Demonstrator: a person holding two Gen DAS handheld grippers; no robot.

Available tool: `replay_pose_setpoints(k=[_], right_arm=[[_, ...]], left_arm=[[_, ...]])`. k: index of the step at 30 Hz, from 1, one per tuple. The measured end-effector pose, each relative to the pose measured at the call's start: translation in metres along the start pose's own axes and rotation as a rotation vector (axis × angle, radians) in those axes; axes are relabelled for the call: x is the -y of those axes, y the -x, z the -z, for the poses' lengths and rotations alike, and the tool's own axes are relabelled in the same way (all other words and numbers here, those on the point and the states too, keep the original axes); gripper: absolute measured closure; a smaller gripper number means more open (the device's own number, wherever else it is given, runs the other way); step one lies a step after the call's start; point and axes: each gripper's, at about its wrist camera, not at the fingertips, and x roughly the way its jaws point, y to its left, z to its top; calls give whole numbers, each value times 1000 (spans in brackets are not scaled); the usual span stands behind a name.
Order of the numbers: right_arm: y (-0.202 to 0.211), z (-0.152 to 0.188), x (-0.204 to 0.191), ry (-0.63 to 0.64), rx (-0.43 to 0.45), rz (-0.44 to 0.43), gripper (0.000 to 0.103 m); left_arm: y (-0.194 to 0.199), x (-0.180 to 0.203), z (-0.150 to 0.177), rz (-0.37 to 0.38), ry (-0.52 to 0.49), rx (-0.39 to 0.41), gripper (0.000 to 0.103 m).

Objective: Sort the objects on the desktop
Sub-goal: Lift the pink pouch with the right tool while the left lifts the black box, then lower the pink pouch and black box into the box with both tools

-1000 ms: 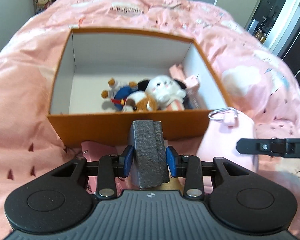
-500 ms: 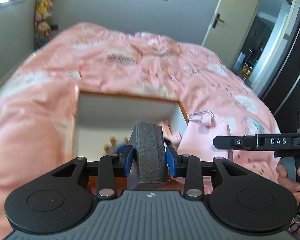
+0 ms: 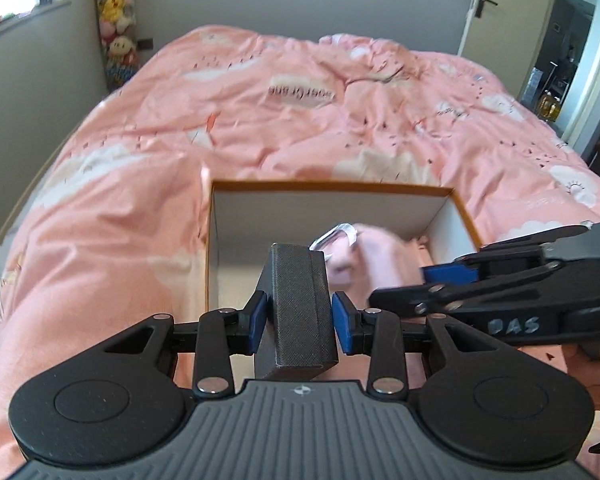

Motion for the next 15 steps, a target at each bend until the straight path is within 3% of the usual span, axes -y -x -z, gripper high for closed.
replay_pose_setpoints(k=[9,15], right_arm=[[-59,-7,6,27,-180,8,69],[-80,-1,14,-17,-224,30,66]], left_arm=[[-24,-18,9,13,56,-72,63],[-45,-24,16,13,87,-127,63]])
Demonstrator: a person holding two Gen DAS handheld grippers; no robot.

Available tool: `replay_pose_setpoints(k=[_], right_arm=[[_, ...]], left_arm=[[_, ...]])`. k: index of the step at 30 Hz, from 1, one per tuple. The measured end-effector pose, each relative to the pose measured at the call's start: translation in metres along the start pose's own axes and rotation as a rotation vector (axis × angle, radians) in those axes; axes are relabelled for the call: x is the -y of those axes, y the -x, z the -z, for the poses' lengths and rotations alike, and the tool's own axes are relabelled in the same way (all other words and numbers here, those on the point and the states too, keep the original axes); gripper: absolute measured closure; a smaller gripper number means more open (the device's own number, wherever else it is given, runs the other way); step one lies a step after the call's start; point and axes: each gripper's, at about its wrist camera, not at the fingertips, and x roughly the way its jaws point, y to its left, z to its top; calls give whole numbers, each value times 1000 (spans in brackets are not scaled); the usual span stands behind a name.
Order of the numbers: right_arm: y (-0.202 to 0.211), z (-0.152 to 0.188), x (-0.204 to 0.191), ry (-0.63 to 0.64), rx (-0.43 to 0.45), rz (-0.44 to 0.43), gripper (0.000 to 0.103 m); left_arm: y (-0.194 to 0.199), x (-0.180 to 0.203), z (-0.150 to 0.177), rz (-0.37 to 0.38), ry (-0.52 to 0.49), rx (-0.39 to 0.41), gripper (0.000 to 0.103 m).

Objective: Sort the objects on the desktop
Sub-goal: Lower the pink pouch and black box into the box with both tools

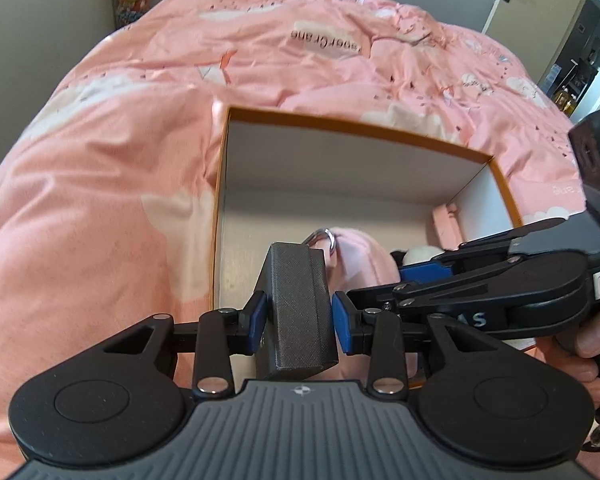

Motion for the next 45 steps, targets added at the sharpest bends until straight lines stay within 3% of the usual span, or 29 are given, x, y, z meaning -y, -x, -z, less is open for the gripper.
replay_pose_setpoints(k=[7,10,12,14,17,22,34,39,41,45], right_arm=[[0,2,15,-88,-5,-31,61],[5,4,25,-148,0,-86,44],[10,8,29,-184,8,-147,44],[14,11,30,-197,15,-170,49],[17,16,31,-213,23,-162,67],[11,18,38,-279,10,-217,81],[-21,23,36,-366,-6,-218,82],[-11,28,44,-387,9,-206,82],[-8,27,47,-403,8,-212,82],[-13,28,47,-408,2,-206,83]], left_arm=[[-12,-2,2,4,14,-23,63],[-16,-2,2,-10,4,-34,62],[-18,2,4,-25,-16,-31,62],[-19,6,4,-39,-32,-30,62],[-23,11,5,-60,-53,-25,62],[-26,14,5,-72,-72,-26,62],[-25,11,10,-70,-91,-50,62],[-27,12,10,-8,-62,-43,62],[-28,11,8,34,-41,-59,69],[-41,10,11,0,-36,-99,73]])
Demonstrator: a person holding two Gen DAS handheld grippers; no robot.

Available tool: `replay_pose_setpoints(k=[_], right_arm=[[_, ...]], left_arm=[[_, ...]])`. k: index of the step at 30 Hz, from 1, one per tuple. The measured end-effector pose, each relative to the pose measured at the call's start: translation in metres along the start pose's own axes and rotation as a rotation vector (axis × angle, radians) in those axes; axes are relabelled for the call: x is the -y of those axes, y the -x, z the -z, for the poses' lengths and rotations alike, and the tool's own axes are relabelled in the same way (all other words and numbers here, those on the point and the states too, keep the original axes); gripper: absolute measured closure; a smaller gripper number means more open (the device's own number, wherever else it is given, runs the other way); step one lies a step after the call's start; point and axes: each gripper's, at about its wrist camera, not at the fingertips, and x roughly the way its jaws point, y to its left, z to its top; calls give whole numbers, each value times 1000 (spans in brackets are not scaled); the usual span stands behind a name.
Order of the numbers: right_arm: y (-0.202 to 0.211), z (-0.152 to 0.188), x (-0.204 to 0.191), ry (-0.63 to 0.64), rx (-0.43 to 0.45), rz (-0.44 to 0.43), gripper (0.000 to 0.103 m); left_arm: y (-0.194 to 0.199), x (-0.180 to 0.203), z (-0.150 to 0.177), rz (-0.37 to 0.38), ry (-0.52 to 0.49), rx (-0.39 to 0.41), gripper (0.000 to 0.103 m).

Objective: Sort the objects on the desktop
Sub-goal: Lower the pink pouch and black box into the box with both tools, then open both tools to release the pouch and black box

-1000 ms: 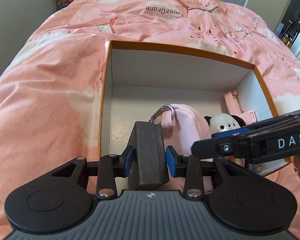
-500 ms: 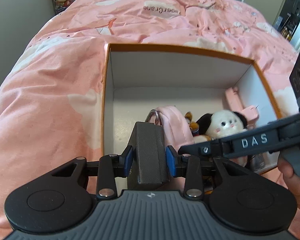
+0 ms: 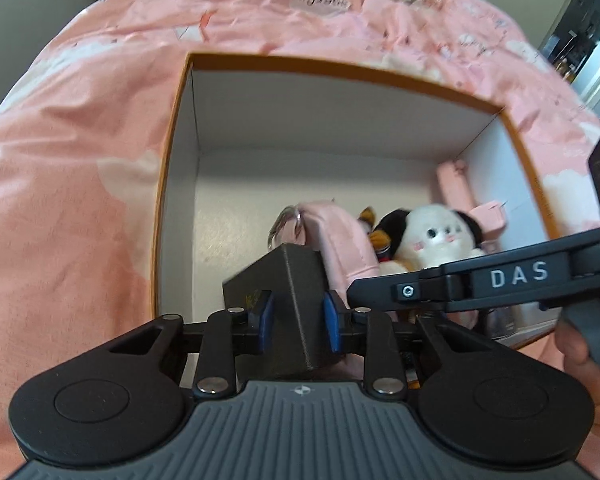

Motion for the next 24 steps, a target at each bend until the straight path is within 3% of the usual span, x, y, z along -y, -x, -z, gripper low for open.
replay_pose_setpoints(k=[15,24], right_arm=[[14,7,-13,104,67,49,74],[62,32,-36,233,187,89,70]], left_arm=[[16,0,6,6,-16,13,69],[66,5,23,28,-19,124,67]])
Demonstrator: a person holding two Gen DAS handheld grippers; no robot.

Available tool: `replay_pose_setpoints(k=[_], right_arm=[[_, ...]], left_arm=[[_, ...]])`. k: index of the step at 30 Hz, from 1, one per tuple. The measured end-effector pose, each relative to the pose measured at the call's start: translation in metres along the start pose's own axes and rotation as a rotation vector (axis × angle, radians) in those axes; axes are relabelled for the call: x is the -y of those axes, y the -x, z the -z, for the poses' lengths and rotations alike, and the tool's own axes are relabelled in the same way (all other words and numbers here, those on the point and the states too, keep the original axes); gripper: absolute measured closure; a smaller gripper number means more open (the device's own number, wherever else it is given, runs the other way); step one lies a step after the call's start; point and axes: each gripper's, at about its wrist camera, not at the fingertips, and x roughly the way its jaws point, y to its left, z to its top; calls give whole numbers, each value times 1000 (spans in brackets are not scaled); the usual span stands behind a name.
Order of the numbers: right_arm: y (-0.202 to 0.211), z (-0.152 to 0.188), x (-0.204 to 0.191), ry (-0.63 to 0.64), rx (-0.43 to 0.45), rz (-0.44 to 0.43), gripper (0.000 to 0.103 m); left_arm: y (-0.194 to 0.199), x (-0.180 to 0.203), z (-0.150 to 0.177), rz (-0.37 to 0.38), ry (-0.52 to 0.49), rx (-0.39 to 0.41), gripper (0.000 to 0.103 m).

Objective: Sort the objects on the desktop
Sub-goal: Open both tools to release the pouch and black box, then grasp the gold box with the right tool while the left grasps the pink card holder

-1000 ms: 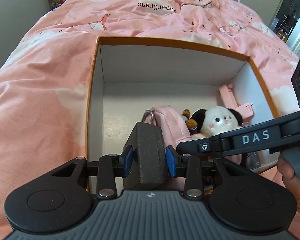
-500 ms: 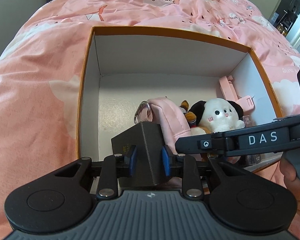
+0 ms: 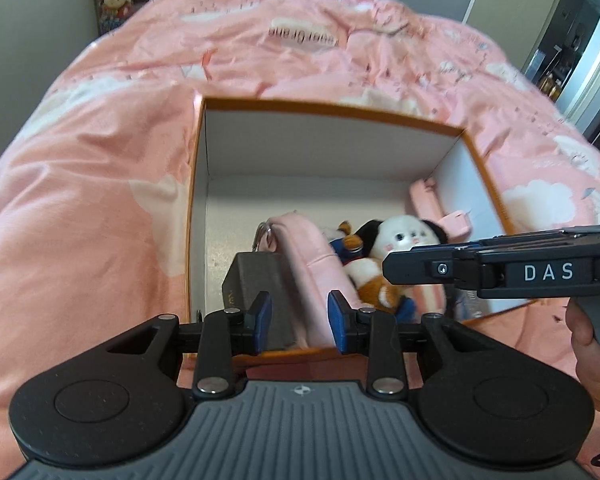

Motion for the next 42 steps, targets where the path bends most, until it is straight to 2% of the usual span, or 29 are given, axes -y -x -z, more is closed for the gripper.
replay_pose_setpoints(k=[5,9,11,12,18,21,25,32,36,42], right_arm=[[32,18,-15,51,47,-37,70],[44,37,-22,82,50,-49,70],[46,49,-21,98,35,-22,70],[44,55,-18,94,23,-7,70],[28,90,20,-26,-75,96,70],[19,104,43,-122,-126,112,69],[14,115,53,-174,-154,93,66],[20,117,32,-119,-158,23,51],[7,120,27,-115,-211,10,51],[-13,126,31,-142,-279,-56,38]], left_arm=[[31,6,13,-2,-8,47,67],[37,3,28,5,16,21,65],[31,2,36,-1,19,-3,53],[27,2,42,-8,22,-17,52],[-1,-7,67,-55,56,-108,52],[-14,-11,73,-98,76,-134,51],[-25,-13,78,-95,89,-149,48],[-43,-5,87,-117,66,-173,47],[-51,-2,90,-130,47,-184,47],[-60,-1,91,-113,52,-178,49]])
